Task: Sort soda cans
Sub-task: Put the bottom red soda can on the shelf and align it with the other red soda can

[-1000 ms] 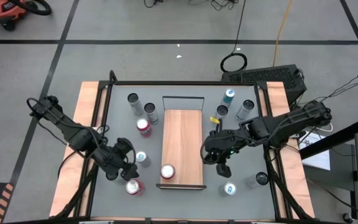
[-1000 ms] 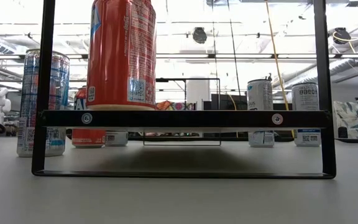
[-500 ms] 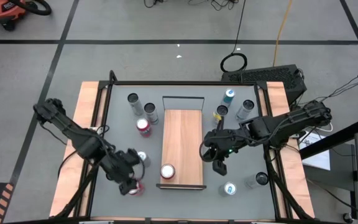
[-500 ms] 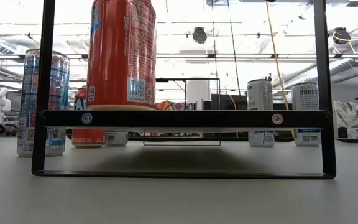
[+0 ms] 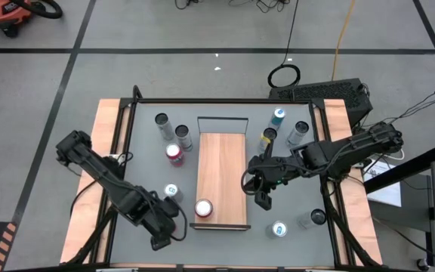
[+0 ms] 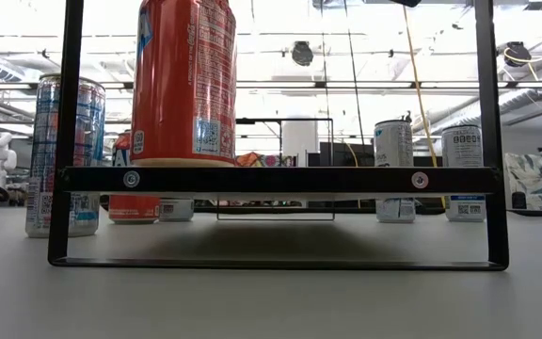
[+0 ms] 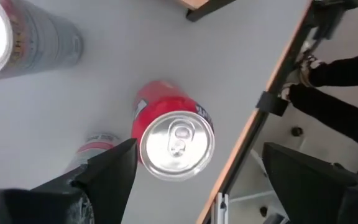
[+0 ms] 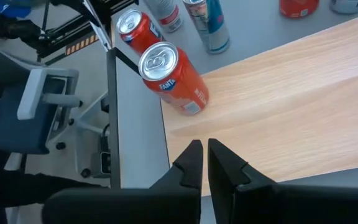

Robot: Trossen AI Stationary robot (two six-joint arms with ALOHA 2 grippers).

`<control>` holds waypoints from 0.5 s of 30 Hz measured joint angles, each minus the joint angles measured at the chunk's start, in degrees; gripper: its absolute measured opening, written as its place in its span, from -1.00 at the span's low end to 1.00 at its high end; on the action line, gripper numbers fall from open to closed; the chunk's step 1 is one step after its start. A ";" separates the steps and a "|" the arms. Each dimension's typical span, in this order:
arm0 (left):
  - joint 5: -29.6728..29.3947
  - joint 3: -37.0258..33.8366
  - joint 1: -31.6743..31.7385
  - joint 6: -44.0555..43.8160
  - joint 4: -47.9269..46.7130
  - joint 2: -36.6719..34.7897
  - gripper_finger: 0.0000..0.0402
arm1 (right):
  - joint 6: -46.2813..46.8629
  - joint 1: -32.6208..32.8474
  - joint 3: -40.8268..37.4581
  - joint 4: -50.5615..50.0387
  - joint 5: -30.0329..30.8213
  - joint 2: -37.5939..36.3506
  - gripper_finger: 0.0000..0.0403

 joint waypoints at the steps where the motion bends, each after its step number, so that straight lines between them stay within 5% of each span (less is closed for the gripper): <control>1: 0.51 0.00 0.00 -0.07 -0.10 0.55 0.70 | 0.01 0.00 0.00 0.00 -0.03 0.00 -1.00; 15: 0.19 0.04 -0.03 -4.56 -4.00 2.62 0.70 | 0.81 0.00 0.00 1.08 -0.26 0.00 -1.00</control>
